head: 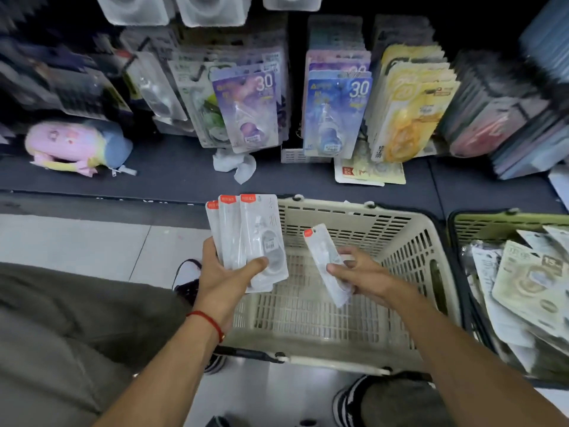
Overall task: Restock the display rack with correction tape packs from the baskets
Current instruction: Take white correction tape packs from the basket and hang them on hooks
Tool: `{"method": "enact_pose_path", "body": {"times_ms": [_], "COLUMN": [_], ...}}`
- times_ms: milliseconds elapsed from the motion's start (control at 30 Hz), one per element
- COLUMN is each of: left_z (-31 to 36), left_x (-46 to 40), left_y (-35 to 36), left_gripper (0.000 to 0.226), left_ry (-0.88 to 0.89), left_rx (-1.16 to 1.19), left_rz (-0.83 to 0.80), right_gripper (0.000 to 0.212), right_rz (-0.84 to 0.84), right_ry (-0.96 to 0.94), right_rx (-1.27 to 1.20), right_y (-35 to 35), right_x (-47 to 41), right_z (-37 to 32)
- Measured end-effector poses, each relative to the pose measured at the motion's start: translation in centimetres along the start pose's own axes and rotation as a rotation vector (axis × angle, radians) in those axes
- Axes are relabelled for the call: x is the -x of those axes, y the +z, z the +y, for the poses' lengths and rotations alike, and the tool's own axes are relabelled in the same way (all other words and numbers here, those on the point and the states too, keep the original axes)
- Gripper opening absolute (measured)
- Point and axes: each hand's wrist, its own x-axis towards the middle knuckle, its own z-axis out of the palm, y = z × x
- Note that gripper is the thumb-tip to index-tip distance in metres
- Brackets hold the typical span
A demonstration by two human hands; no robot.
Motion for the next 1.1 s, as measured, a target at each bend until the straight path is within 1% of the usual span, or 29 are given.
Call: {"method": "enact_pose_path", "body": {"times_ms": [100, 167, 300, 367, 533, 633, 700, 733, 800, 833, 933, 1033, 1100], "left_z": [1.4, 3.2, 8.3, 11.3, 20.2, 24.6, 26.3, 26.8, 27.2, 27.4, 27.8, 27.8, 27.9], "left_x": [0.7, 1.0, 0.6, 0.0, -2.6, -3.9, -4.4, -4.7, -5.3, -5.6, -5.9, -5.9, -5.8], "left_y": [1.6, 2.5, 3.7, 3.9, 3.0, 1.6, 0.5, 0.1, -0.7, -1.0, -2.1, -3.2, -3.6], "left_gripper": [0.076, 0.080, 0.084, 0.086, 0.086, 0.082, 0.083, 0.089, 0.105, 0.106, 0.085, 0.077, 0.075], "left_ry": [0.035, 0.091, 0.207, 0.265, 0.449, 0.561, 0.631, 0.668, 0.697, 0.705, 0.754, 0.766, 0.769], "left_rx": [0.058, 0.089, 0.153, 0.163, 0.094, 0.041, -0.002, -0.019, -0.011, 0.000, -0.023, -0.022, -0.012], "left_rz": [-0.031, -0.068, -0.174, -0.203, -0.262, -0.224, -0.148, -0.107, -0.038, -0.015, 0.025, 0.042, 0.047], "right_gripper": [0.055, 0.054, 0.055, 0.052, 0.028, 0.029, 0.019, 0.015, 0.016, 0.018, 0.016, 0.018, 0.018], "right_rz": [-0.018, 0.008, 0.083, 0.137, 0.370, 0.412, 0.416, 0.424, 0.437, 0.425, 0.399, 0.433, 0.435], "right_ry": [-0.158, -0.216, -0.349, -0.435, -0.709, -0.794, -0.811, -0.825, -0.856, -0.868, -0.903, -0.906, -0.904], "right_rx": [-0.116, -0.159, -0.074, -0.023, 0.126, 0.186, 0.166, 0.160, 0.183, 0.185, 0.127, 0.078, 0.040], "right_y": [0.3, 0.6, 0.2, -0.3, -0.7, 0.0, 0.1, 0.2, 0.3, 0.3, 0.4, 0.7, 0.9], "right_x": [3.5, 5.2, 8.9, 10.6, 13.3, 13.3, 12.4, 11.9, 11.0, 10.6, 9.8, 9.4, 9.2], "right_z": [-5.4, -8.9, -14.7, -17.6, -25.2, -29.1, -31.0, -31.8, -32.9, -33.4, -34.5, -35.4, -35.6]}}
